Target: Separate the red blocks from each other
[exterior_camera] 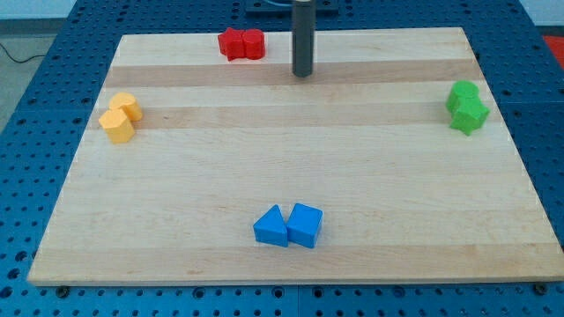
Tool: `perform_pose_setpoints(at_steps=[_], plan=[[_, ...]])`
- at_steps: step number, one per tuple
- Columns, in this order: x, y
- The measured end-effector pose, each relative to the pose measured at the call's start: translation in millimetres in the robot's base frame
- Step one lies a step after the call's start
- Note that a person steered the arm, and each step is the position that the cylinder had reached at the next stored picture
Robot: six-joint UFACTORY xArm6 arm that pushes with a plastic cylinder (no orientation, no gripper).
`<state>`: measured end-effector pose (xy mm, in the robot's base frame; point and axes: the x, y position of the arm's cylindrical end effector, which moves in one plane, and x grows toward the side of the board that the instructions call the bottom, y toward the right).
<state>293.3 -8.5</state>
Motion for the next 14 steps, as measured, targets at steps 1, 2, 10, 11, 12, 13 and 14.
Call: perform_pose_setpoints(at_steps=[1,2,10,11,12,13,14], plan=[[8,-80],[19,-157],[-49,-9],[-26,-7],[13,-7],[15,12],[-44,29]])
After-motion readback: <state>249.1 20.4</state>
